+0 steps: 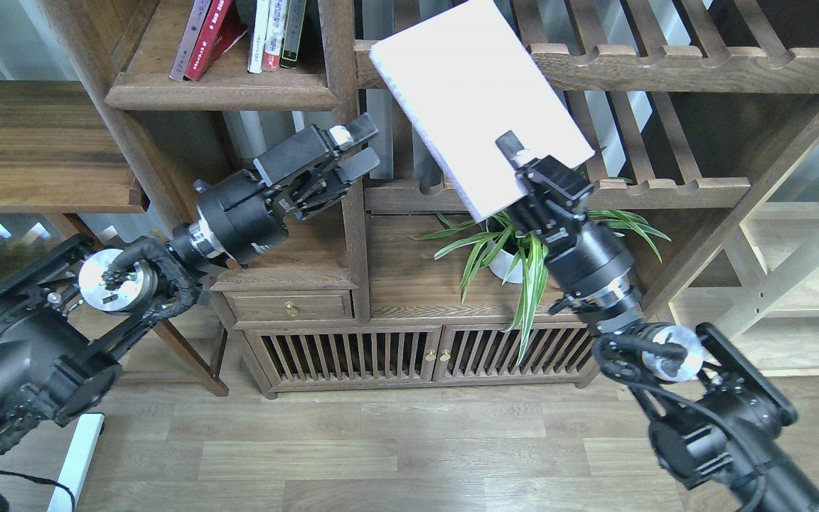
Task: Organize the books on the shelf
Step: 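Grasp the white book's edge with the left gripper beside the right gripper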
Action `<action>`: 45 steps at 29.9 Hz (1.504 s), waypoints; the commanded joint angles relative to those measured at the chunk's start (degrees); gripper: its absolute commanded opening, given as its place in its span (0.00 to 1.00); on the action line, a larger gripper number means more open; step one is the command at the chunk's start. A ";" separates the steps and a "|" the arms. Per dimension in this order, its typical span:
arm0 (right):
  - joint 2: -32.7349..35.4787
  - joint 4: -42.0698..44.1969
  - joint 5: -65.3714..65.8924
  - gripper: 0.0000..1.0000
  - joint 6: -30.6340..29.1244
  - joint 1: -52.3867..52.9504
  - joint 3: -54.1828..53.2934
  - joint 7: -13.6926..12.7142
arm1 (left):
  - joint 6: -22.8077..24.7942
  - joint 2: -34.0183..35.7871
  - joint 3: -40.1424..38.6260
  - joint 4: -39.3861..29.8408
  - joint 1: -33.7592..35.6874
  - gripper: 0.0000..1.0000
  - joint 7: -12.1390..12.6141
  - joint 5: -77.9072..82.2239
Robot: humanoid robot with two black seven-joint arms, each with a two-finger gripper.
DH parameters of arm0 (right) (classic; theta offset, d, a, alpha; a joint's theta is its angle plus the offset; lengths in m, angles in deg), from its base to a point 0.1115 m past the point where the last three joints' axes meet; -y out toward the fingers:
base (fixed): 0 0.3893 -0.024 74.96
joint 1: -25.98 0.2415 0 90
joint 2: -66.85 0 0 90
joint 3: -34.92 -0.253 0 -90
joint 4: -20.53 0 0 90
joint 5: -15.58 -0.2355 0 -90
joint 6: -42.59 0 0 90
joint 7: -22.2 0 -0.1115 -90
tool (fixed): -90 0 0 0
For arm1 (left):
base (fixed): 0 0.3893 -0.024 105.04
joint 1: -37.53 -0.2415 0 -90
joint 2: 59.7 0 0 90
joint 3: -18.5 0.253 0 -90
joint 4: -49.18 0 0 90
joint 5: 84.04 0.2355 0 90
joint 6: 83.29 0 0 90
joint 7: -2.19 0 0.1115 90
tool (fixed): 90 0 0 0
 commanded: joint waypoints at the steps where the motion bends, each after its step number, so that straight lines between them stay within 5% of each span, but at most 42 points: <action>1: -2.02 0.01 1.94 0.03 0.01 -0.01 1.58 -0.58 | 0.00 1.36 0.07 0.13 -0.25 0.93 0.15 -0.47; 14: -8.35 0.01 5.72 0.03 0.01 -0.01 4.04 -2.34 | 0.00 1.19 -0.46 1.00 -0.08 0.92 -0.02 -0.12; 19: -10.81 0.01 8.54 0.03 0.01 -0.19 4.13 -2.34 | 0.00 -0.04 -0.72 1.27 0.01 0.98 -1.78 3.65; 24: -11.08 0.10 8.98 0.03 0.01 -0.45 4.48 -2.34 | 0.00 -0.31 -0.64 1.27 -0.16 0.98 -6.78 8.48; 29: -11.08 0.10 9.07 0.03 0.01 -0.54 4.39 -2.34 | 0.00 -0.48 0.15 1.01 -0.25 0.97 -7.23 8.84; 37: -11.08 0.36 9.07 0.04 0.01 -0.54 4.13 -2.34 | 0.00 -0.48 -0.46 0.83 -1.13 0.56 -6.79 8.67; 43: -11.08 0.36 9.07 0.04 0.01 -0.54 4.13 -2.34 | 0.00 -0.48 -1.43 1.27 -3.76 0.02 -6.97 8.14; 45: -11.08 0.36 9.07 0.04 0.01 -0.45 4.22 -2.34 | 0.00 -0.48 -1.17 1.18 -4.82 0.00 -6.62 8.31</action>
